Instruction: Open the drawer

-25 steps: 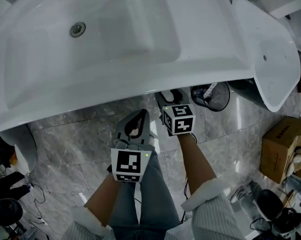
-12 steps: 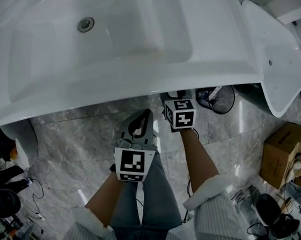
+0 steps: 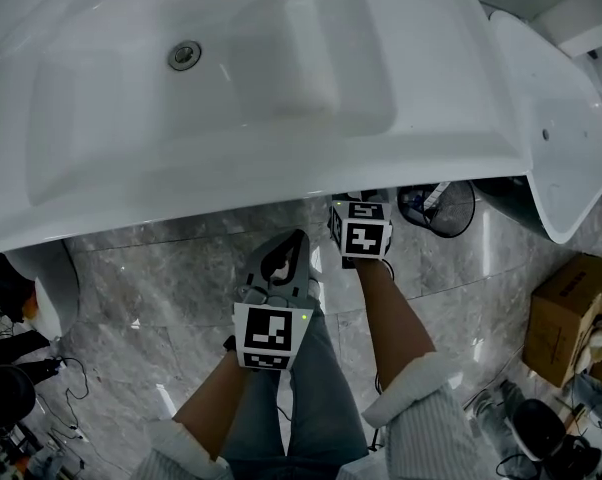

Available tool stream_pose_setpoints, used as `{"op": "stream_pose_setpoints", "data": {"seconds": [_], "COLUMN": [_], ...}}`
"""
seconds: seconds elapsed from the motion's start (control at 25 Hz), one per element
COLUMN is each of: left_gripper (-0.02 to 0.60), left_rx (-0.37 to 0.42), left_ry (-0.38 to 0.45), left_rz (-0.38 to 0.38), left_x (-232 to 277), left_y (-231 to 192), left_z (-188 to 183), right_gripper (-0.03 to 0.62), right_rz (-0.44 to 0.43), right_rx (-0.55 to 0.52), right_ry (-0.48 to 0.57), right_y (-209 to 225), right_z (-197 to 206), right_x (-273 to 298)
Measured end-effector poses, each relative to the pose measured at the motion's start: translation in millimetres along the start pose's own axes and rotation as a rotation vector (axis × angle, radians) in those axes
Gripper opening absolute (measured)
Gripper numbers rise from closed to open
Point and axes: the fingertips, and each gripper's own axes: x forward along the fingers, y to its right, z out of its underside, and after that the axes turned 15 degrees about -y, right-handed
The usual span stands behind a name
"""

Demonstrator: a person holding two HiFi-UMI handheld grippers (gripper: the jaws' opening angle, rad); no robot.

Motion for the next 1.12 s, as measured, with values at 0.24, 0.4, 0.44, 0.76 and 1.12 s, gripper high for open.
{"op": "stream_pose_setpoints", "data": {"seconds": [0.24, 0.4, 0.44, 0.76, 1.12], "left_gripper": [0.017, 0.017, 0.017, 0.017, 0.017], "left_rx": [0.007, 0.016, 0.021, 0.026, 0.02], "left_ry": [0.003, 0.002, 0.003, 0.011, 0.007], "left_rz": [-0.014, -0.014, -0.016, -0.029, -0.022], "left_x": [-5, -10, -11, -15, -17], "left_y": [-6, -2, -1, 0, 6], "left_z": [2, 3, 3, 4, 8], "right_gripper": [0.146, 0.141, 0.141, 0.141, 0.141], "right_rz": [0.0, -0.029, -0.036, -0.066, -0.077], "right_rx": [0.028, 0.046, 0.055, 0.093, 0.115], "right_ry": [-0.041, -0.039, -0.037, -0.041, -0.047], "right_y": [-3, -3, -3, -1, -4], "right_z": [0, 0, 0, 7, 20], "right_x": [2, 0, 0, -3, -12]}}
